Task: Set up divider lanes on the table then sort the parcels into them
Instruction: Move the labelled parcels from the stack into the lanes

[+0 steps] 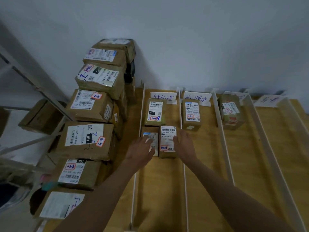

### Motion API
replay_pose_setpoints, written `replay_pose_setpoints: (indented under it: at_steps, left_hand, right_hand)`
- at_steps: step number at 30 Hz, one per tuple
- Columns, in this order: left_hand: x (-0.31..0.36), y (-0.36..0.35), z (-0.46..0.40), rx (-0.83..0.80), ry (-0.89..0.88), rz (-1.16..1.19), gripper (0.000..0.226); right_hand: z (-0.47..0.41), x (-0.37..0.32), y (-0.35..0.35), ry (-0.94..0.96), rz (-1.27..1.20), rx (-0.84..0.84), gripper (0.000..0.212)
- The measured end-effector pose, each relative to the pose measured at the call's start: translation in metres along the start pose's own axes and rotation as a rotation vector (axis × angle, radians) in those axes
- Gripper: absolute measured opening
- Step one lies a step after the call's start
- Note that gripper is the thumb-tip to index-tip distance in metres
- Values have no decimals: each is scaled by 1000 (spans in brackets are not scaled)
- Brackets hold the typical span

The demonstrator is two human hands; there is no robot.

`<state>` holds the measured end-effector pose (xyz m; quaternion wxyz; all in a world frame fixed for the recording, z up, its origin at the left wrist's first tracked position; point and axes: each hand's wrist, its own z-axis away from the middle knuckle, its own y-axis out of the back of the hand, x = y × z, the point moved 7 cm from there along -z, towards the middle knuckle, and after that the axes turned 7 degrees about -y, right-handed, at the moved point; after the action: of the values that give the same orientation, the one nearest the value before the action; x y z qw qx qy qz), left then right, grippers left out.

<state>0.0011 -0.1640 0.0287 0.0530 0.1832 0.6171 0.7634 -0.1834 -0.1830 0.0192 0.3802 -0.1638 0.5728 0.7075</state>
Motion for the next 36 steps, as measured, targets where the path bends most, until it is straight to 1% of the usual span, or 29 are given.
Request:
replay_pose_setpoints:
  at_steps: [4, 7, 13, 20, 24, 28, 32, 36]
  left_hand:
    - [16, 33, 19, 104, -16, -64, 45]
    - [21, 54, 41, 180, 9, -81, 44]
    - [20, 77, 116, 286, 94, -100, 40]
    - [-11, 73, 205, 280, 287, -134, 42]
    - [-39, 62, 259, 230, 412, -101, 45]
    - [-66, 53, 308, 243, 502, -114, 43]
    - [-96, 45, 336, 241, 537, -86, 43]
    - [-131, 36, 347, 239, 530, -58, 42]
  right_hand:
    - [31, -15, 24, 149, 244, 62, 37]
    - [52, -28, 36, 241, 336, 98, 41]
    - [101, -60, 27, 480, 387, 103, 42]
    - [160, -89, -11, 627, 344, 25, 36]
    - [189, -97, -38, 690, 328, -25, 39]
    - [214, -106, -66, 715, 313, -82, 40]
    - [236, -114, -98, 732, 307, -121, 40]
    - [250, -119, -130, 711, 322, -142, 38]
